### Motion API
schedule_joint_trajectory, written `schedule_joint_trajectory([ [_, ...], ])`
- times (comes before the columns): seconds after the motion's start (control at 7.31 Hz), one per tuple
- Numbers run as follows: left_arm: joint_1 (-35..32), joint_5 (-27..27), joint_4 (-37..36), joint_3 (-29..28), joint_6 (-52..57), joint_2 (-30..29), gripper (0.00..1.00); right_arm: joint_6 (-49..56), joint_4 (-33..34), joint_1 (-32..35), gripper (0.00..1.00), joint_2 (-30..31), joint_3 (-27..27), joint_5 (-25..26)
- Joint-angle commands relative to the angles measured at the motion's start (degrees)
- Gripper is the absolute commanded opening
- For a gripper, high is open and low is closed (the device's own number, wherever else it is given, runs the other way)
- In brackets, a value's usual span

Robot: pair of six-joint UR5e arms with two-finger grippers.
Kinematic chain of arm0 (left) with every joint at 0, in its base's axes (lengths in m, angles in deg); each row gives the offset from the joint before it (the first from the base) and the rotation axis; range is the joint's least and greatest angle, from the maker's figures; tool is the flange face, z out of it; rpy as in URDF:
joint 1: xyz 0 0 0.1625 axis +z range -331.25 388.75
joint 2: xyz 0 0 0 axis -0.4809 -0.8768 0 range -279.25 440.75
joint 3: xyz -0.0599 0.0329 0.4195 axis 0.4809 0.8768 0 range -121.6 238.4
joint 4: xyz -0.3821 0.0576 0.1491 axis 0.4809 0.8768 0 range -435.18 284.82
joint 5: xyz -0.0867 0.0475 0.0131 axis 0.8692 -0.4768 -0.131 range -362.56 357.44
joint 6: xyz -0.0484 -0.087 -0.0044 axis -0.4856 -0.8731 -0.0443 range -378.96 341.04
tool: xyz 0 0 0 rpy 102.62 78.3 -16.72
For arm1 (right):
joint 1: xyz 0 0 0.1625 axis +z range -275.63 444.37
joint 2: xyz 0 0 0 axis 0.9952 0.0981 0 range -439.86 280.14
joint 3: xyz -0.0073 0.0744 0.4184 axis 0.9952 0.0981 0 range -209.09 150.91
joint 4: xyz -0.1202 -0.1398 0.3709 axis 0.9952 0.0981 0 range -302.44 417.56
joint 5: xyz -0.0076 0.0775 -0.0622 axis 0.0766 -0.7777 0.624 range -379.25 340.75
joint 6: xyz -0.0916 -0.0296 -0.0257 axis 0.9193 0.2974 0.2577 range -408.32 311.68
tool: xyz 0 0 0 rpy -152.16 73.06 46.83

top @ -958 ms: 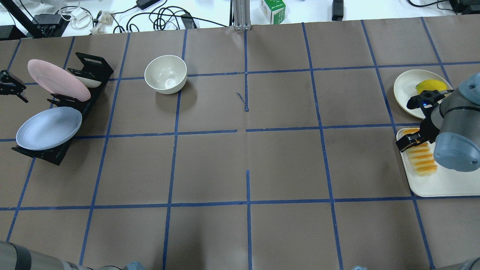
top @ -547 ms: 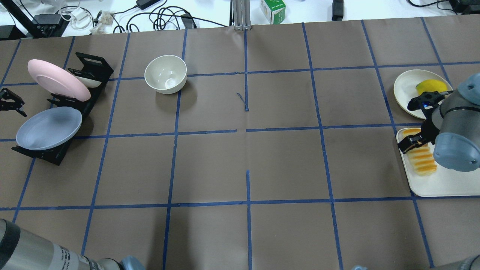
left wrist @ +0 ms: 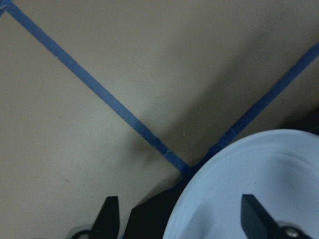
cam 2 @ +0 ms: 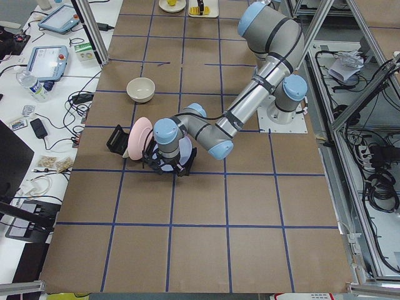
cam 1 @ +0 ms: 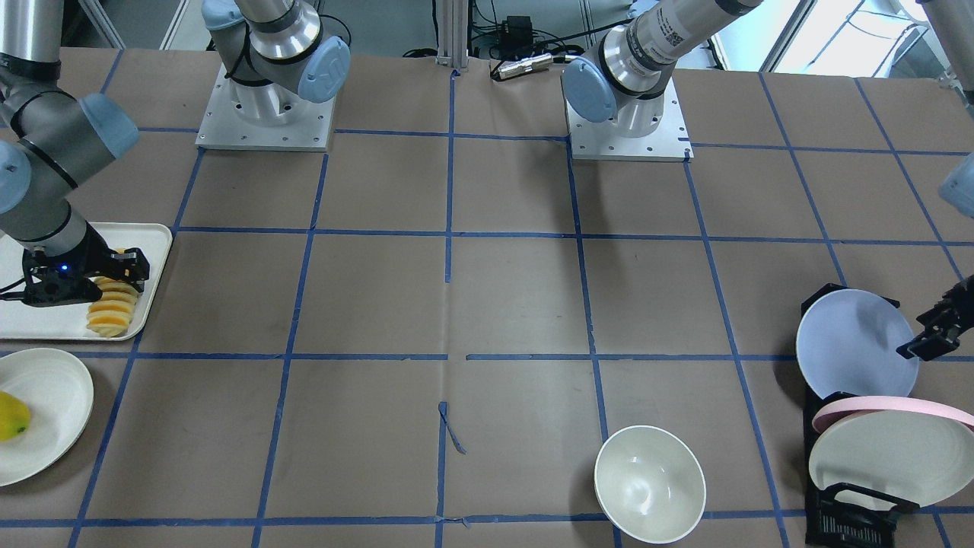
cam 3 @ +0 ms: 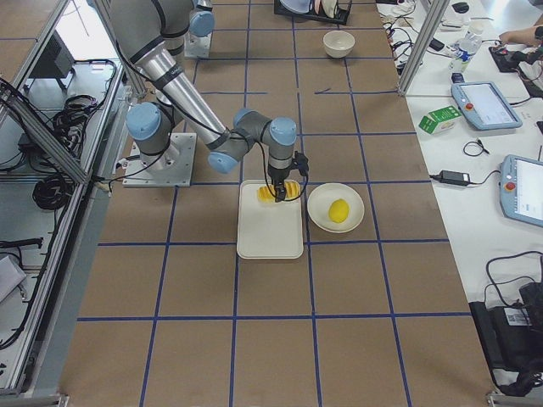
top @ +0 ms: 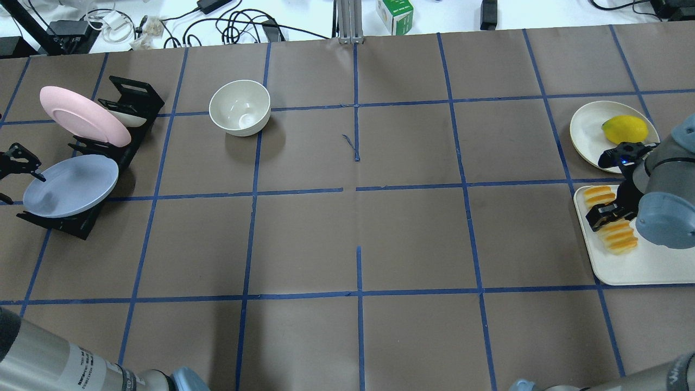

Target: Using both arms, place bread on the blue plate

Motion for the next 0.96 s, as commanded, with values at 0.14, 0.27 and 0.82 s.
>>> schedule_joint_trajectory([
  [0.14, 0.49, 2.51, 3.48, -0.08, 1.67, 0.54, 0.26, -1.51, -7.25, 0.08, 0.00, 3.19, 3.31, -0.31],
  [0.27, 0.49, 2.77, 4.01, -0.17, 4.03, 0.64, 0.11, -1.60, -13.13, 0.43, 0.00, 5.99, 7.77, -1.71],
  [0.82, 1.54, 2.42, 9.97, -0.69, 8.26, 1.95, 0.00, -6.77, -34.25, 4.28, 0.00, 6.64, 26.24, -4.01],
])
